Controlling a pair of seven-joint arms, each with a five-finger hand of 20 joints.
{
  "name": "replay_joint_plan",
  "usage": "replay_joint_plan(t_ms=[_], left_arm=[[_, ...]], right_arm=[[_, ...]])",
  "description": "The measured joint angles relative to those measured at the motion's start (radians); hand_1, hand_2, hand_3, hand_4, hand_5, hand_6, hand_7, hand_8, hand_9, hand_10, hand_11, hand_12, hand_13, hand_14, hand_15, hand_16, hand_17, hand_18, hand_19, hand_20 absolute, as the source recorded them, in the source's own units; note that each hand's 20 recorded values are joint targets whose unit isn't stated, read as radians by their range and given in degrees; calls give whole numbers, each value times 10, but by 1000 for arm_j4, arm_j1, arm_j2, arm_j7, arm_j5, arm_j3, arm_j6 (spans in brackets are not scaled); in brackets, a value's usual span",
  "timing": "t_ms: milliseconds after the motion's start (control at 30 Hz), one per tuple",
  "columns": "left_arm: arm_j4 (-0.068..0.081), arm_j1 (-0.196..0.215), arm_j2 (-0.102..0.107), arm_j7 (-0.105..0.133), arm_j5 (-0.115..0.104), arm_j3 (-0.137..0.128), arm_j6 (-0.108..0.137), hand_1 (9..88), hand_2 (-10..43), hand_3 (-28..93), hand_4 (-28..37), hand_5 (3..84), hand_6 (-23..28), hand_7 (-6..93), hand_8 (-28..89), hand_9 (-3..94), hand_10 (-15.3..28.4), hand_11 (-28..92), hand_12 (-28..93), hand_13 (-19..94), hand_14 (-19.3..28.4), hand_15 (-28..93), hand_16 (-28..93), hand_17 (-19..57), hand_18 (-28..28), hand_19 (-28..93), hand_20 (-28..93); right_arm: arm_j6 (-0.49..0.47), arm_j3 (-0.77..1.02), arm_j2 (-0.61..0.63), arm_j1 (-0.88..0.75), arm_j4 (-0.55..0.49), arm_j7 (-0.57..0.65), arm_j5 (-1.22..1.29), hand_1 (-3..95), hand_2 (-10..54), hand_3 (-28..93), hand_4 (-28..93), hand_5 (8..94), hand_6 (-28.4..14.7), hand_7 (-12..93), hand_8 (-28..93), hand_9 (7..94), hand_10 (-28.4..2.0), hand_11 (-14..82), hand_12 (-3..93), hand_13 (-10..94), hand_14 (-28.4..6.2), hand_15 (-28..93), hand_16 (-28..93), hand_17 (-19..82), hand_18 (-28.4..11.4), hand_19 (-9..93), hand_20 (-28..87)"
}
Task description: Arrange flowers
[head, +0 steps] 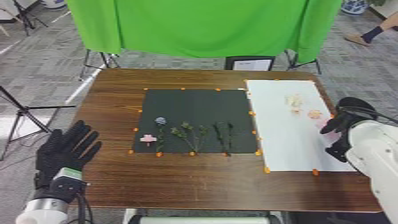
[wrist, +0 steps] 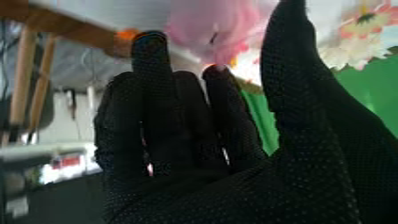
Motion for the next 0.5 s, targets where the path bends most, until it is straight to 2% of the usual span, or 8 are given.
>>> replay_joint_plan(t_ms=[67, 167, 300, 367, 433, 500], left_arm=[[0, 0, -1, -1, 0, 1, -2, 255, 171, 719, -283, 445, 97, 129, -74, 371, 143, 190, 102, 241, 160, 349, -77, -74, 159, 412, 110], [3, 0, -2, -2, 4, 2, -9, 257, 168, 719, -283, 445, 97, 130, -74, 371, 144, 192, 104, 245, 161, 358, -75, -74, 161, 412, 110], [9, 0, -4, -4, 12, 2, -25, 257, 167, 719, -283, 446, 98, 129, -75, 371, 146, 192, 105, 247, 162, 364, -76, -75, 162, 411, 110], [9, 0, -5, -6, 13, 2, -29, 257, 166, 719, -283, 446, 99, 129, -75, 371, 146, 192, 106, 248, 162, 366, -76, -75, 162, 410, 110], [10, 0, -6, -10, 16, 2, -32, 258, 166, 719, -283, 446, 99, 128, -74, 371, 146, 191, 106, 248, 162, 366, -76, -75, 163, 410, 110], [10, 0, -8, -13, 19, 2, -36, 258, 165, 719, -283, 446, 99, 128, -74, 371, 147, 190, 106, 249, 162, 367, -77, -74, 163, 409, 110]], right_arm=[[-33, 7, -1, -1, 11, -23, 24, 485, -95, 780, -283, 458, -26, 162, -134, 435, -105, 126, 89, 514, -125, 471, 143, 293, -221, 812, 343], [-80, 9, -2, -1, 12, -25, 31, 497, -95, 770, -283, 523, -2, 175, -146, 524, -94, 133, 94, 552, -112, 457, 160, 295, -215, 807, 345], [-61, 6, -1, -1, 10, -28, 11, 539, -95, 713, -283, 620, 23, 195, -121, 646, -87, 135, 129, 617, -88, 395, 298, 306, -206, 799, 365], [-37, -6, 1, -1, 12, -32, -19, 576, -95, 666, -283, 680, 23, 220, -57, 715, -81, 113, 187, 655, -76, 371, 350, 316, -202, 799, 376], [-8, -25, 2, -2, 16, -34, -48, 599, -95, 647, -283, 737, 28, 240, -30, 784, -75, 61, 267, 689, -64, 356, 385, 327, -199, 799, 384], [13, -36, 2, -3, 20, -41, -69, 610, -95, 645, -283, 777, 31, 245, -18, 847, -70, 49, 311, 709, -57, 335, 414, 336, -197, 799, 388]])
